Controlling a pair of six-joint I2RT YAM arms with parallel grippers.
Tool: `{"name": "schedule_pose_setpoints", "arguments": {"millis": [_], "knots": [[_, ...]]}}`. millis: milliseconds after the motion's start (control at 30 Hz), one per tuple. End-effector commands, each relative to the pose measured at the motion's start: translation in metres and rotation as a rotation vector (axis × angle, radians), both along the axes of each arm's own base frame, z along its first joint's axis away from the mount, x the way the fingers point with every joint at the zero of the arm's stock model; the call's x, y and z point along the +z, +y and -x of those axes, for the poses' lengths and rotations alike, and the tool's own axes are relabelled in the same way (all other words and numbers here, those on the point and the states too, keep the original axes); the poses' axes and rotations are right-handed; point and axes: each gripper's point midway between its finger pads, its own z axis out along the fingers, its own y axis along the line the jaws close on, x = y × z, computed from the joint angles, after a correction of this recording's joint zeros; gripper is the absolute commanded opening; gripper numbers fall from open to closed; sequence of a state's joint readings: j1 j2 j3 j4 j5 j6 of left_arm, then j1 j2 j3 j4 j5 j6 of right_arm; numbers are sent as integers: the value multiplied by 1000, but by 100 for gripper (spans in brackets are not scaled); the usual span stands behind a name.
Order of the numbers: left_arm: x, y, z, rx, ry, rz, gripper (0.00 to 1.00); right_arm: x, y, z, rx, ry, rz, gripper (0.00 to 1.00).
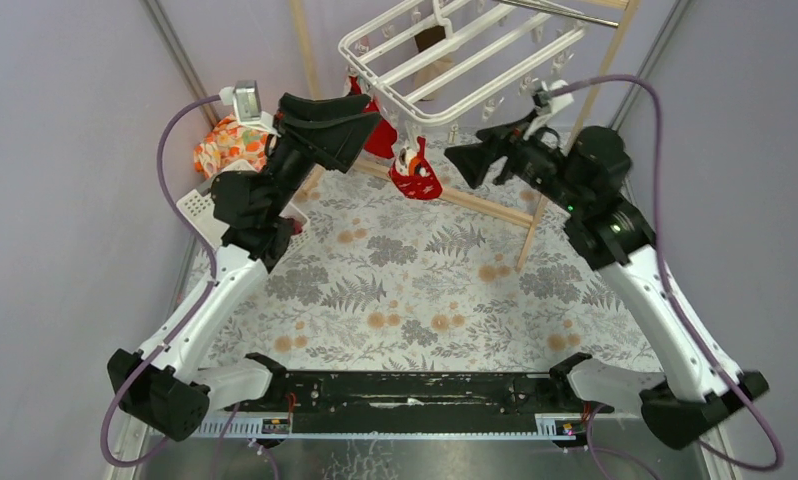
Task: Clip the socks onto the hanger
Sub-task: Rotate the hanger at the clothesline.
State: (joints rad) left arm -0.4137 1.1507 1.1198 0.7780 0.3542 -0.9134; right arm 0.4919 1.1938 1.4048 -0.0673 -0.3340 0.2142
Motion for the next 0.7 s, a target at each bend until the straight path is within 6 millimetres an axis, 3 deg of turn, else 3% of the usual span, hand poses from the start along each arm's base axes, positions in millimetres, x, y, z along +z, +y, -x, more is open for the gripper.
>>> {"name": "schedule_pose_setpoints", "arguments": {"millis": [0,67,133,267,500,667], "knots": [[-9,-28,-11,-80,83,-43,99,69,-53,52,-134,-121,-48,87],[-9,-55,-9,-73,75,-110,99,85,-75,70,-198,-125,-56,87],[2,-77,-4,-31,60,-146,99,96,-101,78,-307,-122,-67,86],[-4,-118,-11,32,158,-225,99,111,-141,88,-476,-140,-114,85],[-5,-120,23,167,191,-110,99,95,-147,80,-528,-112,-68,86],[-3,-139,32,122,181,-121,99,85,-154,73,-576,-108,-47,86]]}}
